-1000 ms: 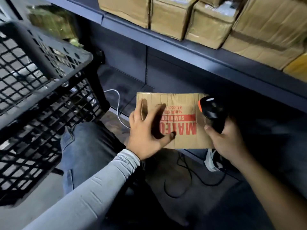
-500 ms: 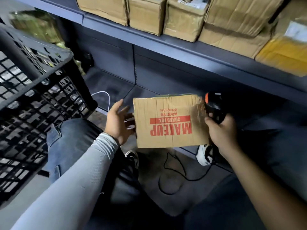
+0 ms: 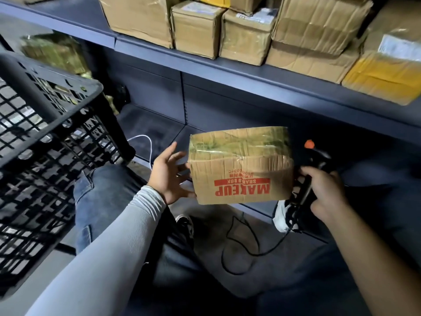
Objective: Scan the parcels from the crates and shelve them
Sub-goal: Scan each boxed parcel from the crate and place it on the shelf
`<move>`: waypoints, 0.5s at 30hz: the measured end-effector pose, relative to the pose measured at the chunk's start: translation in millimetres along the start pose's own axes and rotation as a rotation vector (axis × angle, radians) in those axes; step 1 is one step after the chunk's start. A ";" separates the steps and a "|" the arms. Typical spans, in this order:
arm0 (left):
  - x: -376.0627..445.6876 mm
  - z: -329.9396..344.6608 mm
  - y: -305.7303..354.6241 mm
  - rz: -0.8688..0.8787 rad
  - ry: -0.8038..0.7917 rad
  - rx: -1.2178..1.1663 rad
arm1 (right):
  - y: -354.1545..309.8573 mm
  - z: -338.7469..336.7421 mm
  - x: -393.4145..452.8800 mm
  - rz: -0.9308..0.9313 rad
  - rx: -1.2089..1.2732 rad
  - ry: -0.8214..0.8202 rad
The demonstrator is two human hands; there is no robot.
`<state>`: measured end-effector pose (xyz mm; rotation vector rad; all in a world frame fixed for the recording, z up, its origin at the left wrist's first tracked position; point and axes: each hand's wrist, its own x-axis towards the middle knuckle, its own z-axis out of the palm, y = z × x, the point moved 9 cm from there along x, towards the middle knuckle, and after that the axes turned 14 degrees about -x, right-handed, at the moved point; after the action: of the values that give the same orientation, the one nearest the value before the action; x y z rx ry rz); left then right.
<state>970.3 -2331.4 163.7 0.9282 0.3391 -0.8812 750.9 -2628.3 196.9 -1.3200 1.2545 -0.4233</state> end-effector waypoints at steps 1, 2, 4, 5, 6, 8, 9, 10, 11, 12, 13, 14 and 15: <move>-1.4 0.0 0.8 0.002 0.012 0.016 | 1.3 -0.2 0.5 0.007 -0.007 0.010; -3.7 1.4 1.3 0.004 0.013 0.035 | 3.0 -0.2 2.0 0.011 -0.021 0.016; -6.6 5.3 -0.5 -0.005 -0.010 0.072 | 2.8 0.9 2.5 0.000 -0.061 0.035; -6.2 5.6 -2.5 -0.016 -0.023 0.090 | 3.3 1.1 3.6 0.004 -0.072 0.045; -5.8 5.6 -4.1 -0.024 -0.031 0.108 | 3.7 1.4 3.6 0.008 -0.080 0.049; -5.7 5.6 -3.4 -0.030 -0.033 0.114 | 3.3 1.3 4.7 0.012 -0.094 0.050; -5.0 5.0 -2.2 -0.031 -0.031 0.100 | 3.6 1.7 4.7 0.017 -0.104 0.041; -5.6 5.0 -0.3 -0.031 -0.033 0.087 | 4.3 2.7 4.1 0.024 -0.110 0.029; -5.5 4.8 2.2 -0.026 -0.038 0.074 | 5.4 3.5 4.6 0.026 -0.115 0.023; -6.5 4.7 4.2 -0.023 -0.035 0.070 | 6.2 3.8 4.5 0.030 -0.120 0.026; -5.4 2.8 4.7 -0.022 -0.031 0.069 | 7.0 4.2 4.8 0.031 -0.123 0.026; -5.0 0.6 4.7 -0.020 -0.022 0.068 | 7.1 4.0 4.0 0.034 -0.124 0.033; -4.0 -1.1 4.0 -0.020 -0.018 0.067 | 7.1 3.0 4.5 0.035 -0.124 0.045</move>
<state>971.1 -2327.3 167.6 0.9791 0.3051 -0.9233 752.1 -2628.5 188.1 -1.3968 1.3578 -0.3574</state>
